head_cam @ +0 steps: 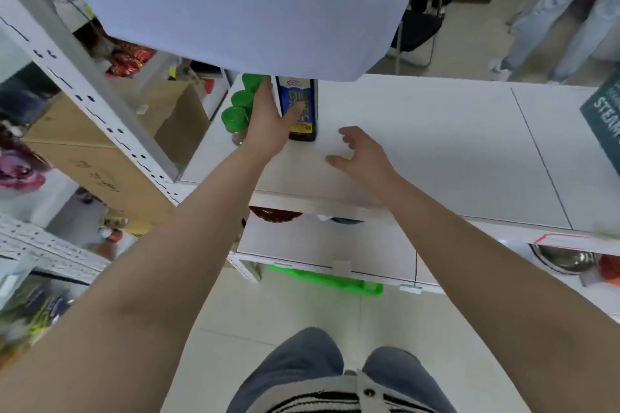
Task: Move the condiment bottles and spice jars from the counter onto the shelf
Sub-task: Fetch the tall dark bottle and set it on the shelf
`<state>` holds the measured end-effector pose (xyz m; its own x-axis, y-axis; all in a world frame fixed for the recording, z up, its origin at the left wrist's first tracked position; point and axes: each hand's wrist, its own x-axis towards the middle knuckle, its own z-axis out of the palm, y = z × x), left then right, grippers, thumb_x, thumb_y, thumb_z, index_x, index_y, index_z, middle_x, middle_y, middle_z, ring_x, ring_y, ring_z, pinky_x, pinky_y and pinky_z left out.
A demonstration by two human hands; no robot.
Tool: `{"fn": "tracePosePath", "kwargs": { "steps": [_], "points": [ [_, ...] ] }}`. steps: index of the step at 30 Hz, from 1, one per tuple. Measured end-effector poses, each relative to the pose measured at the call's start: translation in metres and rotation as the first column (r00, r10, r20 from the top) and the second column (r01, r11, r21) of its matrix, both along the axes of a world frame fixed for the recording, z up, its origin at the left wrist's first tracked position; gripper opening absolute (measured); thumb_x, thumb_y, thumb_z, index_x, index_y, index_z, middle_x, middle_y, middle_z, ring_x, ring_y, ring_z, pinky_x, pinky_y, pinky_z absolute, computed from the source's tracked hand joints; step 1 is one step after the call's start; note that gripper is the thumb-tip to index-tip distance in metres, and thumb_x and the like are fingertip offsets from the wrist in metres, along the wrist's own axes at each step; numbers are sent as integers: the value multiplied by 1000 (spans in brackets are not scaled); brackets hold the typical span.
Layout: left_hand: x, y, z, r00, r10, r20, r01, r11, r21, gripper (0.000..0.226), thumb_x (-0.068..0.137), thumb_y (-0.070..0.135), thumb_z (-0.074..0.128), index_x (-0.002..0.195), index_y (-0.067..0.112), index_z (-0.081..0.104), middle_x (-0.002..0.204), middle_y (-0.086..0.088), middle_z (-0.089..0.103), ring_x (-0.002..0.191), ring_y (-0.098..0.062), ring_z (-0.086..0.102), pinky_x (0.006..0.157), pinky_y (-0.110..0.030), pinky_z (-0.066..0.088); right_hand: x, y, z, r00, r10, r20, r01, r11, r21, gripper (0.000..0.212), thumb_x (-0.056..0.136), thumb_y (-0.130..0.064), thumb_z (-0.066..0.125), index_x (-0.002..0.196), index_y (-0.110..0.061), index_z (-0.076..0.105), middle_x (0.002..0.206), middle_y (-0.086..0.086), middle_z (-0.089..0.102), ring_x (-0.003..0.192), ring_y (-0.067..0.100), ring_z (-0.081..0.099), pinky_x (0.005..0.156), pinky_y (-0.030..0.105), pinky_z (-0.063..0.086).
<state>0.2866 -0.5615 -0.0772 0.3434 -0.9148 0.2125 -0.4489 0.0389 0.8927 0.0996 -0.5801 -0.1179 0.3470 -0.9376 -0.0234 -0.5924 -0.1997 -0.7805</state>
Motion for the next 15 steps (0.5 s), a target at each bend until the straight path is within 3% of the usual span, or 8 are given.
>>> {"fn": "tracePosePath", "kwargs": {
  "steps": [3, 6, 9, 11, 13, 15],
  "points": [
    [6, -19, 3, 1000, 9, -26, -10, 999, -44, 60, 87, 22, 65, 137, 7, 35, 137, -7, 52, 127, -19, 50, 108, -40, 41, 23, -32, -11, 997, 17, 80, -16, 1000, -5, 74, 78, -30, 77, 139, -12, 39, 138, 9, 50, 126, 22, 48, 98, 27, 38],
    [10, -32, -3, 998, -42, -50, 40, 998, -42, 61, 85, 24, 66, 136, 4, 38, 128, -8, 60, 117, -19, 59, 101, -43, 48, 45, -55, -20, 983, 29, 179, -29, 1000, 0, 80, 78, -28, 77, 143, -10, 34, 144, 9, 42, 132, 21, 42, 103, 28, 35],
    [7, -36, -8, 997, -22, -73, 19, 999, -40, 47, 88, 15, 65, 128, 0, 45, 116, -5, 63, 105, -18, 63, 99, -43, 50, 61, -66, -30, 964, 49, 262, -56, 998, 22, 71, 78, -26, 77, 136, -9, 40, 139, 9, 48, 128, 23, 46, 105, 35, 39],
    [4, -38, -7, 998, 3, -67, -6, 999, -44, 47, 86, 24, 67, 124, 4, 49, 118, -7, 63, 108, -22, 63, 99, -46, 49, 65, -70, -36, 951, 49, 306, -57, 998, 17, 62, 75, -25, 79, 126, -10, 47, 127, 9, 60, 117, 25, 57, 101, 44, 45],
    [4, -39, -10, 999, 7, -40, -10, 998, -57, 62, 76, 45, 70, 124, 10, 51, 121, -10, 64, 111, -24, 62, 98, -47, 50, 64, -72, -40, 948, 42, 315, -51, 998, 21, 58, 72, -26, 80, 121, -11, 51, 117, 8, 65, 105, 25, 63, 95, 48, 49],
    [-1, -34, -10, 999, 3, -53, -5, 999, -34, 66, 75, 48, 72, 125, 11, 52, 119, -10, 64, 108, -22, 64, 95, -46, 52, 57, -70, -39, 953, 48, 300, -59, 998, 26, 58, 71, -28, 81, 118, -10, 53, 113, 8, 67, 101, 25, 64, 92, 49, 50]
  ]
}}
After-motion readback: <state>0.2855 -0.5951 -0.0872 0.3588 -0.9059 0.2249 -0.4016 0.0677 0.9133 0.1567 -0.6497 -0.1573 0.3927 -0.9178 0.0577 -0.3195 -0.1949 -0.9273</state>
